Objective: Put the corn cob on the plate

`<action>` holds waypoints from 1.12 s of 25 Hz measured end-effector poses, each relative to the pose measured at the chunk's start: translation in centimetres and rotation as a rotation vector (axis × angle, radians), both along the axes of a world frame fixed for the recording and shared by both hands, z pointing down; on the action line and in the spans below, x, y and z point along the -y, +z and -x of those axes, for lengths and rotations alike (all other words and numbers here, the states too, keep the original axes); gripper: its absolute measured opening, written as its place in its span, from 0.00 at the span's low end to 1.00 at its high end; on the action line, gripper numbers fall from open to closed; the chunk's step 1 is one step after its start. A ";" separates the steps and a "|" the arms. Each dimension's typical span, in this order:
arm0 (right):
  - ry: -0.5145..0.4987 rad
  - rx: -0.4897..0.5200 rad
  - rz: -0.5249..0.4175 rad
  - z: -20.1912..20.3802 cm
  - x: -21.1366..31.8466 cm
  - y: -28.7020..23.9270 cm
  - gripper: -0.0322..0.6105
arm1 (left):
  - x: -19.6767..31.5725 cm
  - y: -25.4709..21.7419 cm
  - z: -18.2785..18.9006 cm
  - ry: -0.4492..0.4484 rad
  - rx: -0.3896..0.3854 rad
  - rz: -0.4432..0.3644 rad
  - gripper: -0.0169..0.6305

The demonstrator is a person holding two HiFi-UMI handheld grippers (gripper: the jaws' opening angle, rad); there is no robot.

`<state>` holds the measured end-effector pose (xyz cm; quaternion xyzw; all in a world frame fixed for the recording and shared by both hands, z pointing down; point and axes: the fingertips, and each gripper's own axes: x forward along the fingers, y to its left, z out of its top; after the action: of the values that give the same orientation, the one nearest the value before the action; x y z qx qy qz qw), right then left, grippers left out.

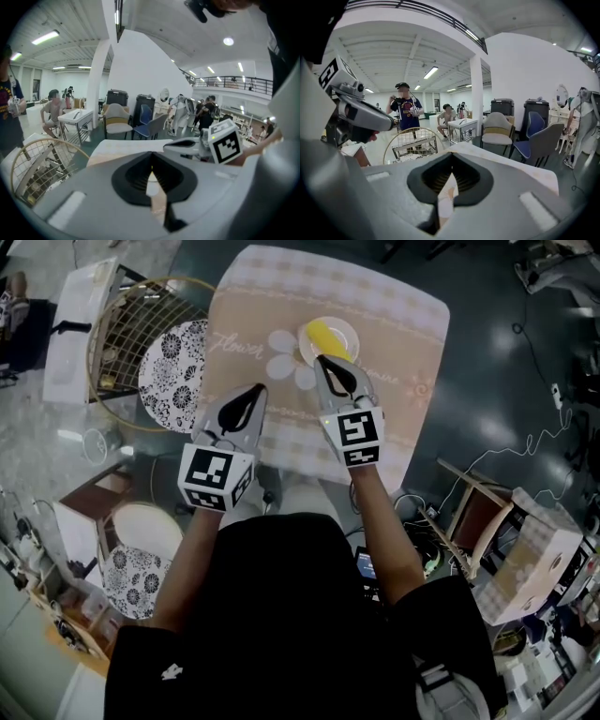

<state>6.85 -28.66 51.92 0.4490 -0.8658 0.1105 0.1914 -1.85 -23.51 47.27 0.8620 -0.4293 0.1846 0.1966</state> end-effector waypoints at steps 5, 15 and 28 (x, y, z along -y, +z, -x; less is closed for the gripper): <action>0.001 0.006 -0.036 1.7 -2.2 -1.8 0.05 | -1.0 -0.2 0.7 0.019 -0.010 -0.009 0.03; -0.005 0.054 -0.088 4.7 -5.8 -5.1 0.05 | -3.2 -1.7 3.3 0.037 -0.038 -0.049 0.03; 0.034 0.111 -0.180 8.7 -11.6 -10.5 0.05 | -7.5 -4.6 6.9 0.059 -0.093 -0.128 0.03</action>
<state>-1.85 -17.03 41.46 0.4722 -0.8737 0.0602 0.1001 -8.76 -16.05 42.70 0.8926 -0.4053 0.1222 0.1552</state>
